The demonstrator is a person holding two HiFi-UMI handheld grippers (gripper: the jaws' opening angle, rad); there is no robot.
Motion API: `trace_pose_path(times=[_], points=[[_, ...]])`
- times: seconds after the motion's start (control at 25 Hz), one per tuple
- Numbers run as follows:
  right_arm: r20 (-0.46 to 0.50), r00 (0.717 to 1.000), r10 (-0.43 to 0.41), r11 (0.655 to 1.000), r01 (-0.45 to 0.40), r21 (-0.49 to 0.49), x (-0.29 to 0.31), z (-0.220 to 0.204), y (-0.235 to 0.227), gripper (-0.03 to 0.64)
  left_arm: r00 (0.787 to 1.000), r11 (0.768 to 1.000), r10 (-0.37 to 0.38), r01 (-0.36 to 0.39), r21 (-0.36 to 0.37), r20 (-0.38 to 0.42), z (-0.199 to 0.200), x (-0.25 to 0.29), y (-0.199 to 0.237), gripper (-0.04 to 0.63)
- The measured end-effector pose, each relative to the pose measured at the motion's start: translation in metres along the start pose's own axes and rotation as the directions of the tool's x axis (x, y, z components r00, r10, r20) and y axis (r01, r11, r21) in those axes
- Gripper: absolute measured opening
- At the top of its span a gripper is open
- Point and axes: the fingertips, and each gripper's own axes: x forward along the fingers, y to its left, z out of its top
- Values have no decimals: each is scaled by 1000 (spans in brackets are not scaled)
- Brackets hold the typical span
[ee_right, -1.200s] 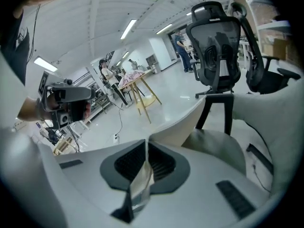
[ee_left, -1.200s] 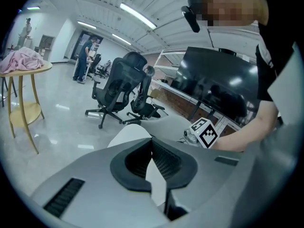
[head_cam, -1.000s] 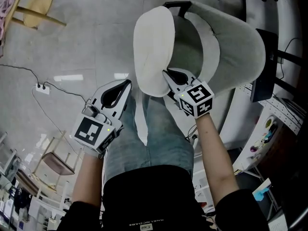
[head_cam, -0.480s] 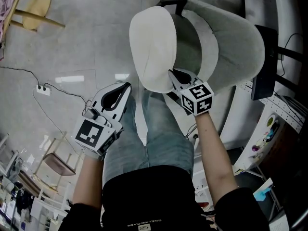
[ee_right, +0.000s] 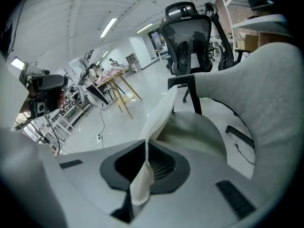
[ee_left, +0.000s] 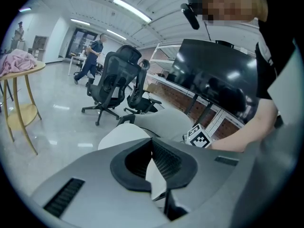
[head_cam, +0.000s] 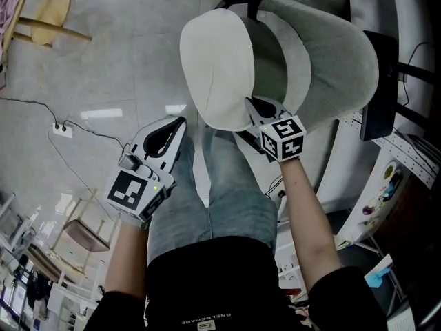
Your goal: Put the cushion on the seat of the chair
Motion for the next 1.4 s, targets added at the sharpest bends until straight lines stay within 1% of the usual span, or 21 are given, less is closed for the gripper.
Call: trace_pose_path(times=[0.4,0.68,1.12,1.4], points=[[-11,998,-58,996,59,60,-5,-17,-25,28,1000,1000,-8,8,18,-22,-2,8,-3,12],[-41,994,-97,993,100,62,2,-23,-47,28,999,999,-11,12,35,-37,1,14,-4,12],[-121,979,-164,980,176,92,13,-42,-90,28,999,1000,-1,1,19,-42,-1,25,3,12],[-174,961,-213,964,236,121,25,-55,-114,28,999,1000,11,-12,-16,-53,0,30,12,12]])
